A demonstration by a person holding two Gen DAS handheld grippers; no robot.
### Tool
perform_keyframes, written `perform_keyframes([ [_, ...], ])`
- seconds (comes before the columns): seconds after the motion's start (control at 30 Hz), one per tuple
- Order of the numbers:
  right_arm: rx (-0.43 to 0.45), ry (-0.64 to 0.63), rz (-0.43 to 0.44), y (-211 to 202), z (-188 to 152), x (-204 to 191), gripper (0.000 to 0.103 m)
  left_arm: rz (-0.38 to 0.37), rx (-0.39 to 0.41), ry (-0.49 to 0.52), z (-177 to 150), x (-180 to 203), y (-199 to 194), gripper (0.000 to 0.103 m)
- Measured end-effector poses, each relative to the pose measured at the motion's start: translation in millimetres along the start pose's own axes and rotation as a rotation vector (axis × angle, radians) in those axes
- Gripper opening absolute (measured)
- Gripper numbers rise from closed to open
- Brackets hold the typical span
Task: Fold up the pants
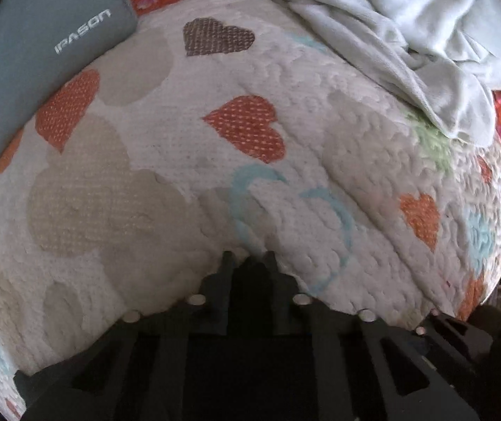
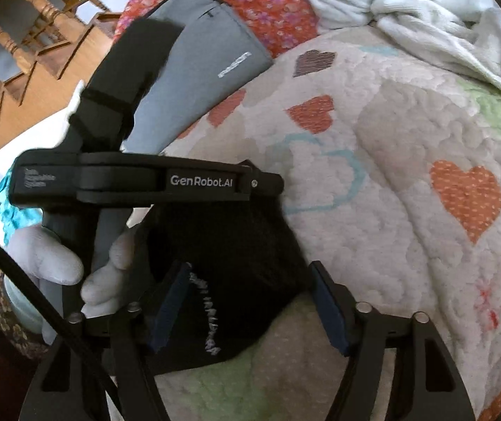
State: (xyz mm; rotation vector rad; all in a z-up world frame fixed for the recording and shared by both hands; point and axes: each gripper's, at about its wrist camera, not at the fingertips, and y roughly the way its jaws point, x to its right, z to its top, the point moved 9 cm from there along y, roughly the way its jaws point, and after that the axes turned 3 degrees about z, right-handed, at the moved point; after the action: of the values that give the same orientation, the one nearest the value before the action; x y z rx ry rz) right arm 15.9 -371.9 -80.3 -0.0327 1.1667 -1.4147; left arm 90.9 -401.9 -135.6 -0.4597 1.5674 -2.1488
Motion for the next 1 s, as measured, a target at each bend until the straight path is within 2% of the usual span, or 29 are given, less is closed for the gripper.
perform_keyframes([
  [0.07, -0.008, -0.025, -0.027, 3, -3, -1, 0.062, 0.012, 0.024, -0.002, -2, 1, -10, 0.010],
  [0.13, -0.019, -0.030, -0.045, 5, -5, 1, 0.041, 0.003, 0.051, -0.027, -4, 1, -21, 0.010],
  [0.2, -0.031, -0.005, 0.015, 3, -5, -3, 0.023, -0.008, 0.084, -0.057, -8, -1, -36, 0.010],
  [0.27, -0.026, -0.002, 0.032, 0, -4, -9, 0.022, -0.018, 0.109, -0.080, -11, -3, -48, 0.010],
  [0.37, -0.019, -0.068, 0.046, -12, -3, -35, 0.021, -0.041, 0.168, -0.126, -20, -12, -78, 0.009],
  [0.43, -0.012, -0.119, 0.062, -20, -3, -56, 0.021, -0.063, 0.210, -0.165, -26, -26, -100, 0.009],
  [0.57, -0.039, -0.207, 0.108, -23, -12, -105, 0.021, -0.078, 0.293, -0.269, -57, -64, -143, 0.009],
  [0.77, -0.137, -0.401, 0.167, 2, -50, -202, 0.021, -0.117, 0.385, -0.529, -146, -148, -186, 0.009],
  [0.9, -0.220, -0.530, 0.183, 34, -91, -261, 0.021, -0.147, 0.417, -0.695, -202, -202, -193, 0.010],
  [1.0, -0.265, -0.594, 0.178, 58, -115, -285, 0.021, -0.163, 0.437, -0.790, -236, -235, -189, 0.011],
])
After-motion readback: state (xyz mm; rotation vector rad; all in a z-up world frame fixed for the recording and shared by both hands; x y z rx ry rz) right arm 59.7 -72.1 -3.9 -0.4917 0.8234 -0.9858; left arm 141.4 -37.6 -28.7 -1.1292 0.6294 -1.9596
